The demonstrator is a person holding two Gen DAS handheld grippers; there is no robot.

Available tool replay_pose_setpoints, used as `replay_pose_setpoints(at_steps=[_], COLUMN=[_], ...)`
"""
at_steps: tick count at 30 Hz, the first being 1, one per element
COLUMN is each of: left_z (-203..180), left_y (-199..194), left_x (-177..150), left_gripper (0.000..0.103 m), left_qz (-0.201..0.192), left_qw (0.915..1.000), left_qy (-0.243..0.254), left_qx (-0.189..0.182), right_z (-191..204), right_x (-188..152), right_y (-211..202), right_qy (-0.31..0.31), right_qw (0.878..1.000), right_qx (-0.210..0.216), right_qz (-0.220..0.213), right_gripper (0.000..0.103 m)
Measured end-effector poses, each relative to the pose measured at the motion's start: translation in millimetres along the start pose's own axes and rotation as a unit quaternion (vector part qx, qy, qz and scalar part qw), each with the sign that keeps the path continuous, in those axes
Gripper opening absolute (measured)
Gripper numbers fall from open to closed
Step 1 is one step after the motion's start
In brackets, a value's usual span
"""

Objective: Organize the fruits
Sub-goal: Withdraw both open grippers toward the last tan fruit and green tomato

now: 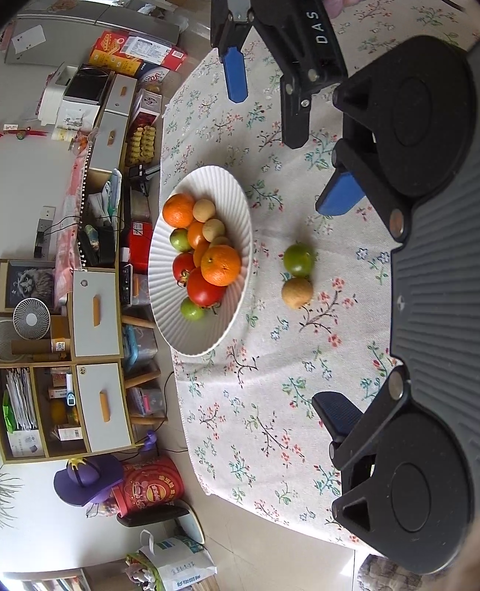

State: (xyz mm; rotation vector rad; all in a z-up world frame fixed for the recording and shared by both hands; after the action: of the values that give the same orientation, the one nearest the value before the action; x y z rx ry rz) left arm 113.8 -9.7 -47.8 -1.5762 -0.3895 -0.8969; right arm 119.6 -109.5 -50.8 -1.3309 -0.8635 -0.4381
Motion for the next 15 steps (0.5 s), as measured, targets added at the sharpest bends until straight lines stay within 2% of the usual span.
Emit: replay_pose_setpoints(at_steps=[11,15], left_z=[14,19], left_y=[7,11], left_x=[-24,-30], left_gripper=[0.096,0.096], left_qz=[0.017,0.021], left_qw=[0.9998,0.9994], left_qy=[0.010,0.021], left_qx=[0.006,0.019], right_z=[23,33], right_x=[-20,-22], right_y=[12,19], right_qy=[-0.033,-0.044], right_qw=[0.999,0.998], right_qx=[0.014,0.016], right_qz=[0.026,0.035], right_gripper=[0.101,0.101])
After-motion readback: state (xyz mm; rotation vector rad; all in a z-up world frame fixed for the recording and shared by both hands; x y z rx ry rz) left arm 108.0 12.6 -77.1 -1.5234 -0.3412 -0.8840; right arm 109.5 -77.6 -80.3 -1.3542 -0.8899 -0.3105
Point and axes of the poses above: each gripper's, at about its wrist camera, not at the fingertips, and y roughly the way its jaws point, z to its left, x to its top, the point moved 6 cm from there along y, roughly the way its jaws point, and after that the axes turned 1 degree about x, right-handed, at the moved point
